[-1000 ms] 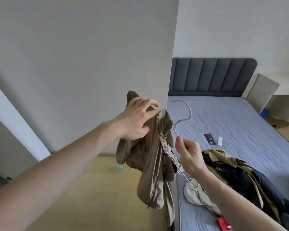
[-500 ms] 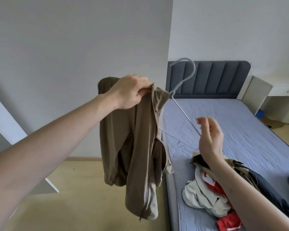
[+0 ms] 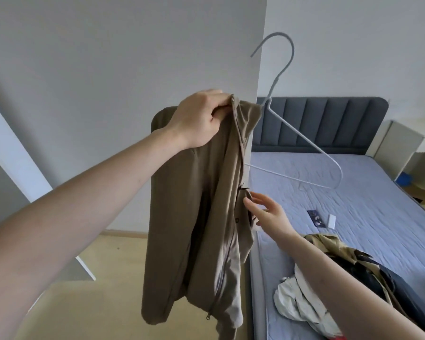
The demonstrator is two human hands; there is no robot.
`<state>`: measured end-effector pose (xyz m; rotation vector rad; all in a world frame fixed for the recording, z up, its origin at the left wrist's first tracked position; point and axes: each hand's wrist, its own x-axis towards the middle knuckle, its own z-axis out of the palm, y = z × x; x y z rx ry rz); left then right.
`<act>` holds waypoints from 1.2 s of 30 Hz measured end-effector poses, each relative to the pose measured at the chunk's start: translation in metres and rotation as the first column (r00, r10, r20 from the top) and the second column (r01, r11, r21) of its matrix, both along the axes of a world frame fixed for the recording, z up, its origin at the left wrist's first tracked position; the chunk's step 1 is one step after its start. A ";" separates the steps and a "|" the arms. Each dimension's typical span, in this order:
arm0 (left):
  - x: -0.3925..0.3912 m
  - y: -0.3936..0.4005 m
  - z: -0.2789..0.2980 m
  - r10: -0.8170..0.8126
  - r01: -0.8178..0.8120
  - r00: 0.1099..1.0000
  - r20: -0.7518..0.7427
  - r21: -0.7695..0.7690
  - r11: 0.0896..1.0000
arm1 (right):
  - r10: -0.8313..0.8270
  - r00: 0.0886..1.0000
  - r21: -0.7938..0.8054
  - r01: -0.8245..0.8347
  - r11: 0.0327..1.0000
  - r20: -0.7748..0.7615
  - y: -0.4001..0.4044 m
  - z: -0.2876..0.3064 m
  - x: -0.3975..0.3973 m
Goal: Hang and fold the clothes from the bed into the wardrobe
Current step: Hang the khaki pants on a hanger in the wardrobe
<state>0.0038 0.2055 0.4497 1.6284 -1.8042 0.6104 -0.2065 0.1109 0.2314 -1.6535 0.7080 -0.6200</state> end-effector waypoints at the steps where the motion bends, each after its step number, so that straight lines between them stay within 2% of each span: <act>1: -0.005 -0.002 0.002 -0.003 0.003 1.000 -0.025 -0.017 1.000 | 0.042 0.999 -0.055 -0.042 0.998 -0.010 -0.005 0.005 0.001; 4: -0.014 -0.010 0.008 -0.007 0.004 0.997 -0.073 -0.051 0.999 | 0.012 1.000 -0.201 -0.012 0.979 -0.002 -0.025 0.009 -0.005; 9: -0.021 -0.019 0.001 0.049 -0.053 0.990 -0.132 -0.032 0.998 | -0.118 0.993 -0.300 0.117 0.947 0.016 -0.068 0.005 -0.045; 13: -0.024 -0.030 -0.007 0.124 -0.121 0.967 -0.224 0.031 0.992 | -0.140 0.976 -0.484 0.042 0.874 -0.168 -0.104 -0.013 -0.095; 15: -0.028 -0.035 -0.011 0.161 -0.145 0.956 -0.245 0.084 0.986 | -0.214 0.951 -0.541 0.062 0.839 -0.224 -0.125 -0.021 -0.119; 19: -0.042 -0.047 -0.023 0.258 -0.210 0.940 -0.225 0.218 0.953 | -0.394 0.909 -0.636 0.228 0.738 -0.132 -0.159 -0.010 -0.146; 23: -0.050 -0.053 -0.035 0.355 -0.298 0.915 -0.190 0.273 0.915 | -0.465 0.885 -0.573 0.376 0.728 -0.010 -0.182 0.020 -0.147; 29: -0.050 -0.041 -0.049 0.439 -0.357 0.881 -0.176 0.361 0.861 | -0.385 0.916 -0.391 0.397 0.830 0.114 -0.200 0.072 -0.113; 33: -0.051 -0.024 -0.056 0.476 -0.377 0.858 -0.195 0.391 0.840 | -0.195 0.961 -0.365 0.257 0.895 0.199 -0.186 0.108 -0.071; 36: -0.049 -0.005 -0.056 0.530 -0.421 0.819 -0.220 0.397 0.816 | -0.050 0.979 -0.443 0.134 0.886 0.196 -0.164 0.130 -0.035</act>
